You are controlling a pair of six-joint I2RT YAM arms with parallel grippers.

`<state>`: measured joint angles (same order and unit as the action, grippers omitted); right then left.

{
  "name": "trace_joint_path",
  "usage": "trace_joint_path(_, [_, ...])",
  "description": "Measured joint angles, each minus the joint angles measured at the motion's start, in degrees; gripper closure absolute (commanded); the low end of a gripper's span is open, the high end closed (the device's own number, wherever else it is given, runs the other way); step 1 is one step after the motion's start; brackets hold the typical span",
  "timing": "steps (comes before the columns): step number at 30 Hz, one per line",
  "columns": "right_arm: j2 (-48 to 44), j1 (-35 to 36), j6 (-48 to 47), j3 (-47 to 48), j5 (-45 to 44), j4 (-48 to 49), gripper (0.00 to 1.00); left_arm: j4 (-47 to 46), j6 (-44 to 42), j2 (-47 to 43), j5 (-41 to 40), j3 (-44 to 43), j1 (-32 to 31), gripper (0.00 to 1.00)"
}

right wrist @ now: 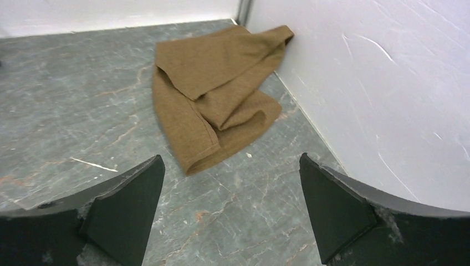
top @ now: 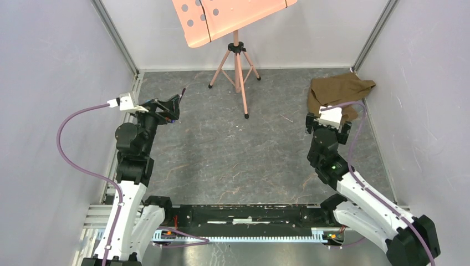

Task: Fold the napkin into a case and place the utensils inside
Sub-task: Move the crumpled napkin to the corner of the board.

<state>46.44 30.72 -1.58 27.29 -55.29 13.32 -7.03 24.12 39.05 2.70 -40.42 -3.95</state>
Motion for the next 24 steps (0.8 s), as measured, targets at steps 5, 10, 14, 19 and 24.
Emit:
trace_joint_path(5, [6.86, -0.11, 4.28, 1.53, -4.57, -0.92, 0.02, -0.13, -1.51, 1.7, 0.87, -0.96, -1.25, 0.0])
trace_joint_path(10, [13.14, -6.32, 12.44, 5.4, 0.0, -4.48, 0.02, 1.22, -2.4, 5.11, 2.95, -1.75, -4.59, 0.0])
trace_joint_path(14, [18.97, -20.9, 21.9, 8.55, 14.49, -6.16, 0.02, 1.57, -2.71, 6.84, 5.53, -2.19, -6.84, 0.0])
trace_joint_path(19, [31.52, -33.97, 30.36, 14.45, 30.23, -8.13, 0.02, 1.75, -2.71, 8.81, 10.54, -3.78, -7.41, 0.0])
trace_joint_path(24, [45.05, -39.87, 33.29, 23.45, 41.94, -9.97, 0.09, 1.53, -2.69, 9.07, 13.53, -4.04, -7.43, 0.0])
